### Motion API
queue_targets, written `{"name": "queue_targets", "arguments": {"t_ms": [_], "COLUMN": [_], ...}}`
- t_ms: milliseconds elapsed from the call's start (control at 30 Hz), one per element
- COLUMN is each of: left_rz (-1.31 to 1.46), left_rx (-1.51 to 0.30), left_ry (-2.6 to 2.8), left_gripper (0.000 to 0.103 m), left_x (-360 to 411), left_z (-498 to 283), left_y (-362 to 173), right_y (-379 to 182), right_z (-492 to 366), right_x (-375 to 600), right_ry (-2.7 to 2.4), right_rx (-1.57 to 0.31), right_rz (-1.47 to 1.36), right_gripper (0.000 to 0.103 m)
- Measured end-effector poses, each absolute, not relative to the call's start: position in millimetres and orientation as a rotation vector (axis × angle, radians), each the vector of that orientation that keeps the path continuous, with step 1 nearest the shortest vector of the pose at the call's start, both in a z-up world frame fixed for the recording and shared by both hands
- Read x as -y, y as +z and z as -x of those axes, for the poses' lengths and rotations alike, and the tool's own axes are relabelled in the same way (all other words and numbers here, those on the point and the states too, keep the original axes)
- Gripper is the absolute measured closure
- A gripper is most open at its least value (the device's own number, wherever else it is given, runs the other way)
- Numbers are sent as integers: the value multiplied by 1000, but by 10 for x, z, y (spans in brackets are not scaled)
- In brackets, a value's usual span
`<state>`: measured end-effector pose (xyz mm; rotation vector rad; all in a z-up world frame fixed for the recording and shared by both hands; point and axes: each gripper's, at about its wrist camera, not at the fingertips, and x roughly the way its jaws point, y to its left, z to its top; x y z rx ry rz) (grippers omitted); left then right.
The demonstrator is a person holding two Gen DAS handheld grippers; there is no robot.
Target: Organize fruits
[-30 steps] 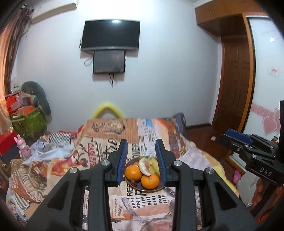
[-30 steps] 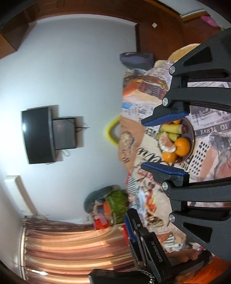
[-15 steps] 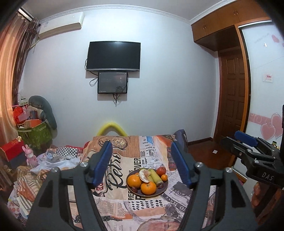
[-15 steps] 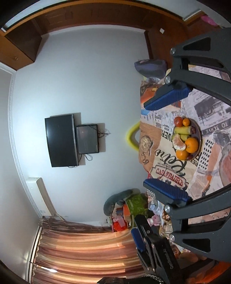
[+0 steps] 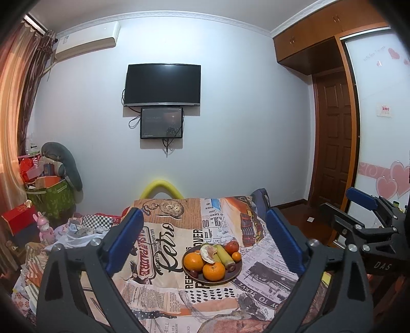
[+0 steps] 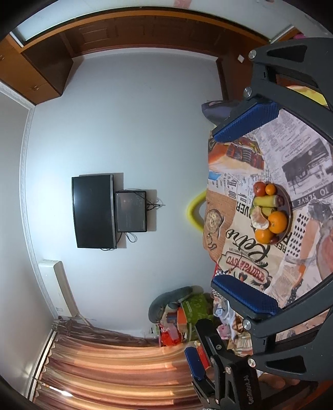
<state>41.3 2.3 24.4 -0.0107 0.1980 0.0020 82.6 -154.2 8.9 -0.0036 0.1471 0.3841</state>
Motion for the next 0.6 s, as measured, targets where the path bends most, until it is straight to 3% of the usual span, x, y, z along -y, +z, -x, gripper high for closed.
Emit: {"name": "queue_targets", "arguments": {"t_ms": [600], "left_rz": [21], "left_rx": [-205], "left_ry": [0], "left_gripper": [0], "left_x": [-35], "left_z": [-408], "left_y": [235], "right_y": [116], "right_z": [-785], "right_x": [1567], "right_ry": [385], "right_rx": [-147], "right_rz": [-6], "right_gripper": [0]}}
